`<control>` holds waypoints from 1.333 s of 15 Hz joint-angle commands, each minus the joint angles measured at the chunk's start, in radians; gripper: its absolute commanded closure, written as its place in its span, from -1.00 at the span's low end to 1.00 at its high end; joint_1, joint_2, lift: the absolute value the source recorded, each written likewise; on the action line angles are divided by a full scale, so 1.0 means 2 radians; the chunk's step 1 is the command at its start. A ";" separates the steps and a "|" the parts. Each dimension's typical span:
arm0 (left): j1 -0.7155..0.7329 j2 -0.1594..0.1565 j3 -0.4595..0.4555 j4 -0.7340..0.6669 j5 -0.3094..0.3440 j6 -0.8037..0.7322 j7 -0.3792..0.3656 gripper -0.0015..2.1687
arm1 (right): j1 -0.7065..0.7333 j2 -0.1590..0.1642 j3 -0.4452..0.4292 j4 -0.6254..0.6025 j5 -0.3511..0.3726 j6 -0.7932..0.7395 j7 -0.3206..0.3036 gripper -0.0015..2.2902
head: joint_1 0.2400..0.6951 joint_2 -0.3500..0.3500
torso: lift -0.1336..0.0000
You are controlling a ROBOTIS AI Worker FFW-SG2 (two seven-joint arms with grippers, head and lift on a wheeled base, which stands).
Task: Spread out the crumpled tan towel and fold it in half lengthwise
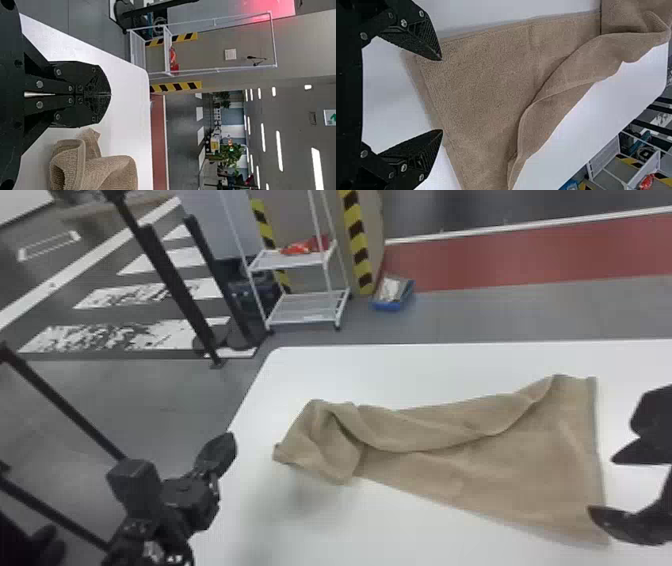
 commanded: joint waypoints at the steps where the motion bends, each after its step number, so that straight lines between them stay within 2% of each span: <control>1: 0.001 0.000 0.000 0.005 0.000 0.000 0.000 0.57 | 0.006 -0.008 0.014 0.003 0.011 -0.002 0.002 -0.75 | 1.00 1.00 | -0.86; 4: -0.001 0.000 -0.002 0.010 0.000 -0.002 0.001 0.56 | 0.018 -0.018 0.032 0.007 0.030 -0.002 0.002 -0.75 | 1.00 1.00 | -0.86; 6: -0.003 0.000 -0.005 0.014 0.000 -0.003 0.002 0.51 | 0.018 -0.018 0.042 0.020 0.040 -0.003 0.002 -0.75 | 1.00 1.00 | -0.86; 11: -0.002 0.000 -0.008 0.019 0.000 -0.008 0.002 0.50 | 0.001 -0.015 0.065 0.050 0.050 -0.008 0.002 -0.66 | 1.00 1.00 | -0.86; 16: -0.001 0.000 -0.008 0.025 0.000 -0.011 0.002 0.51 | -0.005 -0.014 0.068 0.062 0.056 -0.013 0.002 -0.48 | 1.00 1.00 | -0.86; 17: -0.001 0.000 -0.008 0.025 0.000 -0.012 0.001 0.51 | -0.008 -0.015 0.067 0.060 0.055 -0.011 0.002 -0.28 | 1.00 1.00 | -0.86; 18: -0.001 0.000 -0.008 0.025 0.000 -0.012 0.001 0.51 | -0.007 -0.016 0.065 0.059 0.053 -0.013 0.002 -0.18 | 1.00 1.00 | -0.86; 20: -0.003 0.000 -0.009 0.026 0.000 -0.012 0.001 0.51 | -0.005 -0.018 0.062 0.055 0.052 -0.014 0.002 -0.14 | 1.00 1.00 | -0.86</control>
